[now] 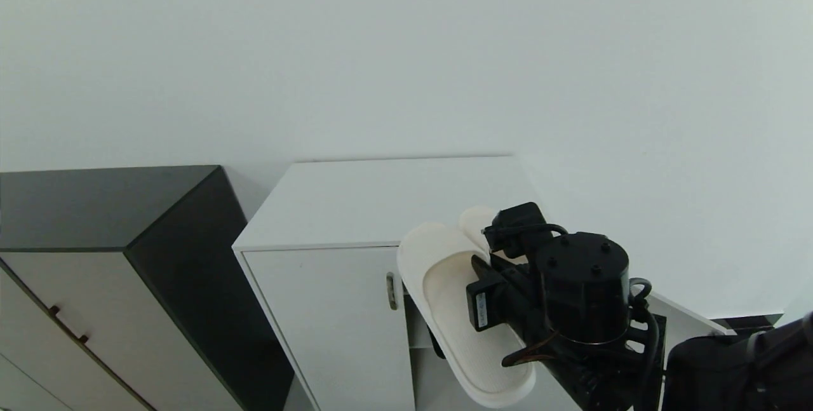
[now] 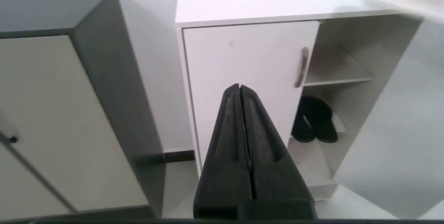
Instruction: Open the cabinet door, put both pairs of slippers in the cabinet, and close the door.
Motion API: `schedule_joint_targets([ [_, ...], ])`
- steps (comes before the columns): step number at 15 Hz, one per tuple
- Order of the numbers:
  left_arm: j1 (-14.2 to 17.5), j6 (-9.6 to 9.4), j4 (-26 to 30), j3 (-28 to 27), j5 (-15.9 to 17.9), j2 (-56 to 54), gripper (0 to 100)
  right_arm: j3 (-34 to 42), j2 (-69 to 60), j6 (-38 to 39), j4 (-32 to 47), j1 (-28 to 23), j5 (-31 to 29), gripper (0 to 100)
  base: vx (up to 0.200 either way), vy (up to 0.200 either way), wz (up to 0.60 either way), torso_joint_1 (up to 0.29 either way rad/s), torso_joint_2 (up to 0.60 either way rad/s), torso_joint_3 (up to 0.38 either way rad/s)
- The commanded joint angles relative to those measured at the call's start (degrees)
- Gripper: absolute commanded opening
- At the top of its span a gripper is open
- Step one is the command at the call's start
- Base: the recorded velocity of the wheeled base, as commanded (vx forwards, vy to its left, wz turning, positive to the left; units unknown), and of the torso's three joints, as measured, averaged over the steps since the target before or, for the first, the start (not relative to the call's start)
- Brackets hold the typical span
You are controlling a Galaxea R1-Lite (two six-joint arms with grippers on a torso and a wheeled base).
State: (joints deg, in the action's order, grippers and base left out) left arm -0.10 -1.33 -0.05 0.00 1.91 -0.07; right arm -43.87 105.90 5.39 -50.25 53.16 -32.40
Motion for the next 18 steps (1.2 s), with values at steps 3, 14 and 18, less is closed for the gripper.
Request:
schedule_joint_targets([
  [3,0.0,0.01,0.0,0.0,0.0,0.1,0,0.5,0.8,0.1,0.0,-0.3,0.1,0,0.0,0.0,0.0,0.0,0.0,0.0],
  [14,0.0,0.01,0.0,0.0,0.0,0.1,0,1.1,1.0,-0.2,-0.2,-0.3,0.1,0,0.0,0.0,0.0,-0.055,0.13,0.069],
  [18,0.0,0.01,0.0,0.0,0.0,0.1,0,1.2,1.0,-0.2,-0.2,-0.3,0.1,0,0.0,0.0,0.0,-0.224,0.53,0.301],
])
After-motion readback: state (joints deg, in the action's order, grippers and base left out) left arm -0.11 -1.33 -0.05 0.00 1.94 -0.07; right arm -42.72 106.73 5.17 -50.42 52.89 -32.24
